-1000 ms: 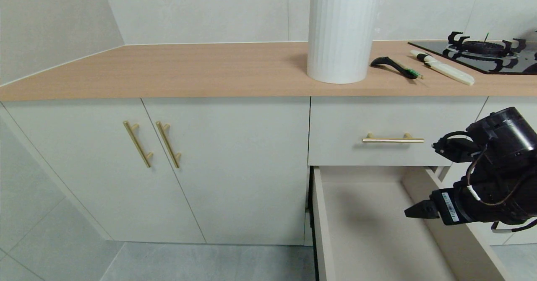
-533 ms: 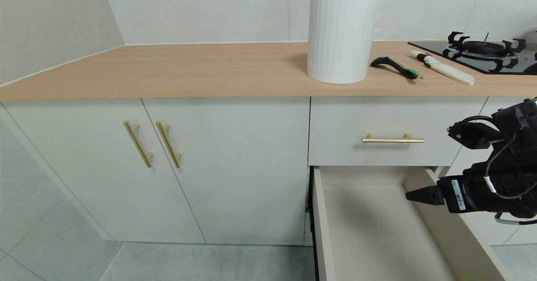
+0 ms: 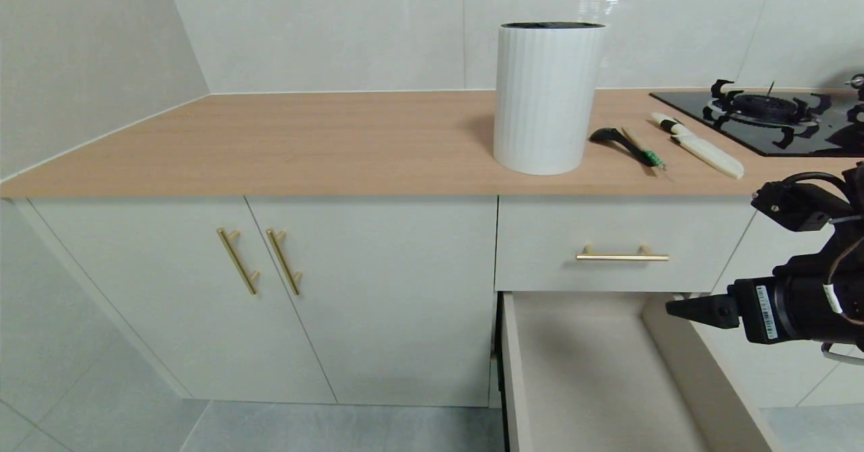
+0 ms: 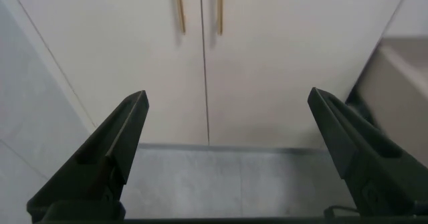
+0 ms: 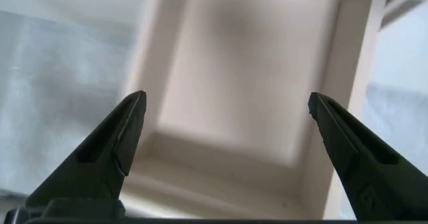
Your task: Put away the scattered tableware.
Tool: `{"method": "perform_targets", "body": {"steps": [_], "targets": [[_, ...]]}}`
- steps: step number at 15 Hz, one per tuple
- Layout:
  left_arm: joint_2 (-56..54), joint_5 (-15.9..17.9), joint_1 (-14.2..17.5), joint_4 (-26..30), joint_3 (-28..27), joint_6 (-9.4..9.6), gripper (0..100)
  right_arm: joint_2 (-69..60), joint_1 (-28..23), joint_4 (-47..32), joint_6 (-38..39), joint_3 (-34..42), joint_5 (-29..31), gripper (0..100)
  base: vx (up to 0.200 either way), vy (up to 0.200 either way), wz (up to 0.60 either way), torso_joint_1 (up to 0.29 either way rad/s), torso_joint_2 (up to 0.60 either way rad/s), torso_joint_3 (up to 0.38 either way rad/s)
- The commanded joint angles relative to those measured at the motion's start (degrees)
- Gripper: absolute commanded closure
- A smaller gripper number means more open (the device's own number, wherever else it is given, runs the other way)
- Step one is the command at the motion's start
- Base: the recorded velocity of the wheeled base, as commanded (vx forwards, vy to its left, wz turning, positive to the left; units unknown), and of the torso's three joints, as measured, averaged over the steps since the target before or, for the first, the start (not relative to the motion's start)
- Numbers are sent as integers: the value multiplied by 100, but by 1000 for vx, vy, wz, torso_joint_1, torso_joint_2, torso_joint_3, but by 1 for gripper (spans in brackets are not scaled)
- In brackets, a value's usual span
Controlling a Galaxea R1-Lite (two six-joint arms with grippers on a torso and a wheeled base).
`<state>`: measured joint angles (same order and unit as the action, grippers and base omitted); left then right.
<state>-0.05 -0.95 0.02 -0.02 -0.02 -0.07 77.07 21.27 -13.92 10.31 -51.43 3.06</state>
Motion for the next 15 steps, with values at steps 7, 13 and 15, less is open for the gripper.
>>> {"method": "perform_targets", "body": {"steps": [7, 13, 15], "targets": [[5, -2, -2, 2, 2, -1, 0, 54, 8, 302, -117, -605, 81, 0, 0, 0, 0, 125, -358, -229], [5, -2, 6, 2, 2, -1, 0, 1741, -115, -1332, -3, -3699, 714, 0, 0, 0, 0, 4, -8, -8], [5, -2, -2, 2, 2, -1, 0, 2269, -150, -1315, 15, -4059, 1355, 0, 0, 0, 0, 0, 0, 0]]}}
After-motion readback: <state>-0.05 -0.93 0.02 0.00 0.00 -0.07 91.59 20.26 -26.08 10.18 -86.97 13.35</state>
